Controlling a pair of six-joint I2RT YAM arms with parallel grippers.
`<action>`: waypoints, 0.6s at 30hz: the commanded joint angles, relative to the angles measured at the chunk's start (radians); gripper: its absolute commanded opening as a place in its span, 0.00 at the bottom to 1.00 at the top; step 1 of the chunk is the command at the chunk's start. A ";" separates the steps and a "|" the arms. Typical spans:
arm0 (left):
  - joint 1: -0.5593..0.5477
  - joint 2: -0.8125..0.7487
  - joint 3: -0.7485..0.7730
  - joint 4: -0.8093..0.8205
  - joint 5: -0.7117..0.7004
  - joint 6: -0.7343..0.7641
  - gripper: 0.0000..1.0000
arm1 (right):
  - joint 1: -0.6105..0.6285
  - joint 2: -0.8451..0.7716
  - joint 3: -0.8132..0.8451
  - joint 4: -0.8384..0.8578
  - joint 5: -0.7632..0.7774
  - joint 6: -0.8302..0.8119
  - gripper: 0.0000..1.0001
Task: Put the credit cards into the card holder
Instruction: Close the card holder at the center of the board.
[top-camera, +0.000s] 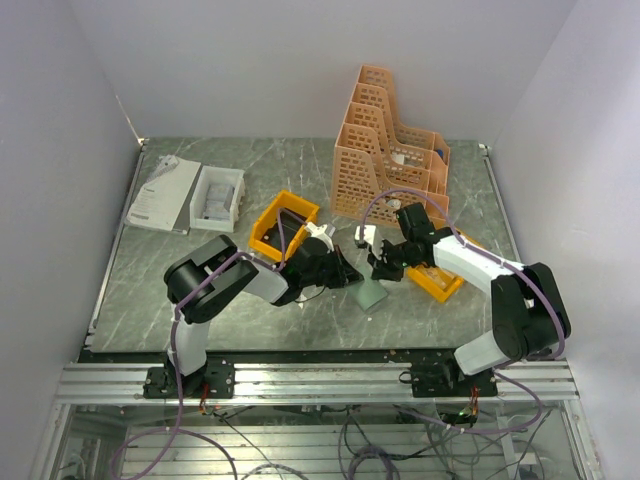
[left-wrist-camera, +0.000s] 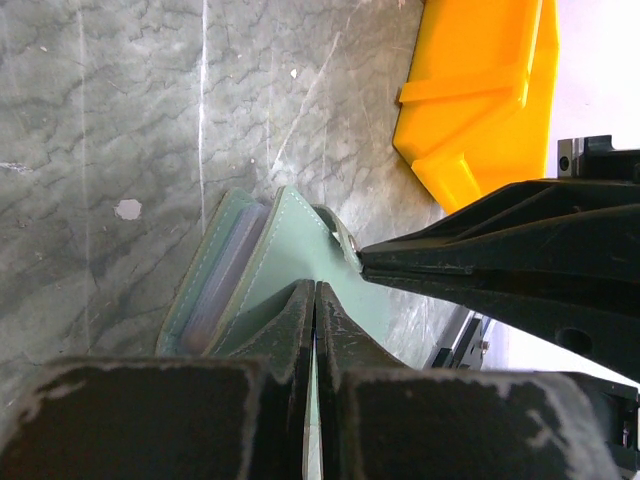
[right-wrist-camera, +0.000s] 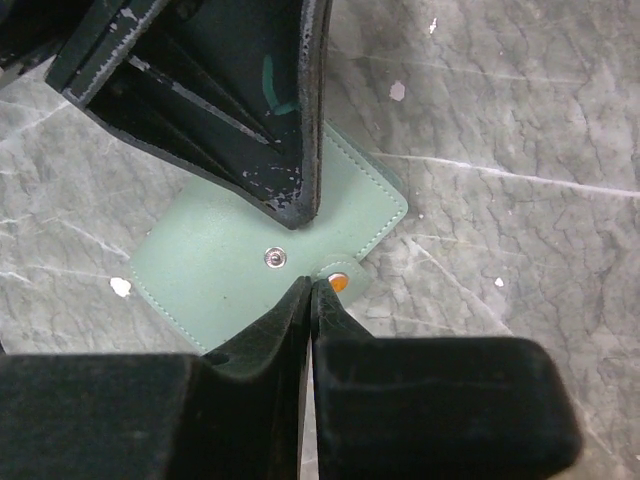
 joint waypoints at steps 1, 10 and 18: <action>0.005 0.018 -0.035 -0.073 -0.013 0.023 0.07 | -0.001 -0.006 0.022 0.012 0.025 0.028 0.11; 0.004 0.019 -0.032 -0.070 -0.010 0.021 0.07 | 0.005 -0.043 -0.005 0.023 0.010 0.026 0.42; 0.004 0.016 -0.033 -0.068 -0.013 0.020 0.07 | 0.036 -0.015 0.000 0.053 0.092 0.074 0.43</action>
